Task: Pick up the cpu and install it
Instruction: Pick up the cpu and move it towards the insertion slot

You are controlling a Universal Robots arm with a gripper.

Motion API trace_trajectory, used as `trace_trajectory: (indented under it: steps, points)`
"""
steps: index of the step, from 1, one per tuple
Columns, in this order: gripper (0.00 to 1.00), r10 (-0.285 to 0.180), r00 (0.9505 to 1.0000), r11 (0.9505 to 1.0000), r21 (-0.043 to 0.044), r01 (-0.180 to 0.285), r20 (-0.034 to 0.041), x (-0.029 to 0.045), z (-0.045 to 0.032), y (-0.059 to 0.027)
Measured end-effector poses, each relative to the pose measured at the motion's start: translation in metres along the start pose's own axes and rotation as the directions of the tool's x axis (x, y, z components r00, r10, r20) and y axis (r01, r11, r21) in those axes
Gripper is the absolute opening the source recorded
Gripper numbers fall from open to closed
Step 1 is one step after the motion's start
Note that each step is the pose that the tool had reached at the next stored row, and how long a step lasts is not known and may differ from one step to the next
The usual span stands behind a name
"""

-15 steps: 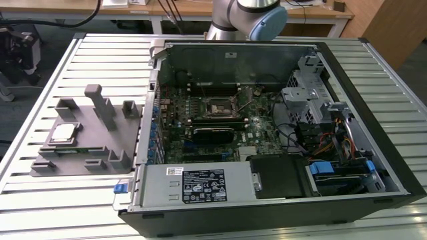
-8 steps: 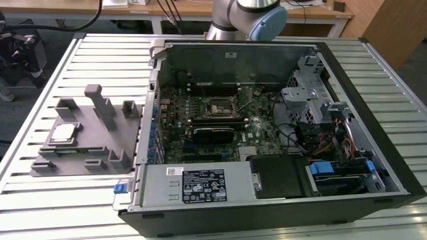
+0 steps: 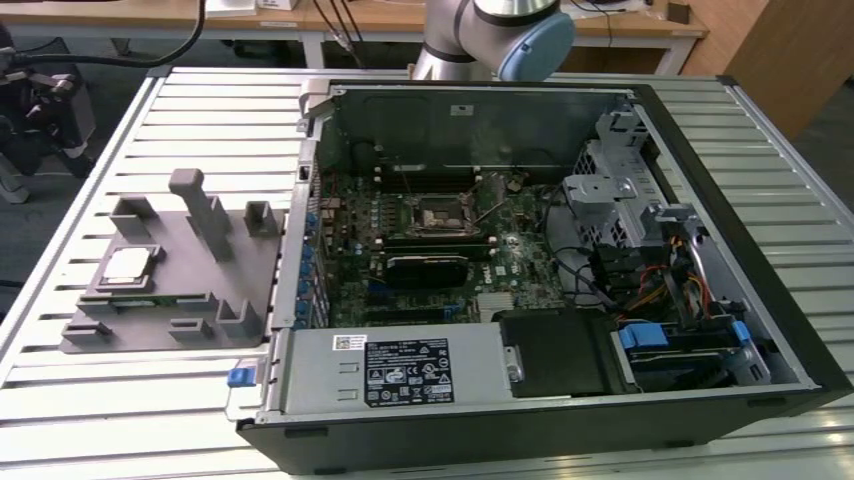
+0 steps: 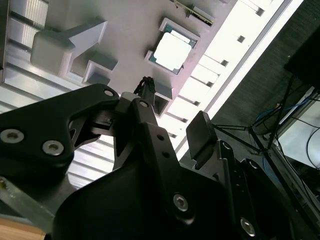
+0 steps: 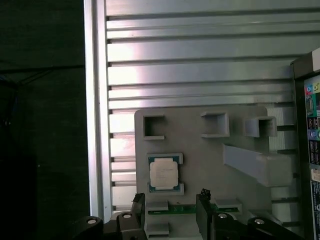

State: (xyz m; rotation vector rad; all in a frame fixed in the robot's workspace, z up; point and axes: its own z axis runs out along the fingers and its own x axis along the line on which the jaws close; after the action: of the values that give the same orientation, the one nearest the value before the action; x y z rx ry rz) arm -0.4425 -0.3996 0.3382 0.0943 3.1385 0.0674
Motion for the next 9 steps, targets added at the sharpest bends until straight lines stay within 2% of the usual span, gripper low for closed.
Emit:
trace_trajectory:
  steps: [9]
  points:
    - [0.53, 0.0, 1.0, 1.0, 0.0, 0.0, -0.0001, 0.0007, 0.0044, -0.0002]
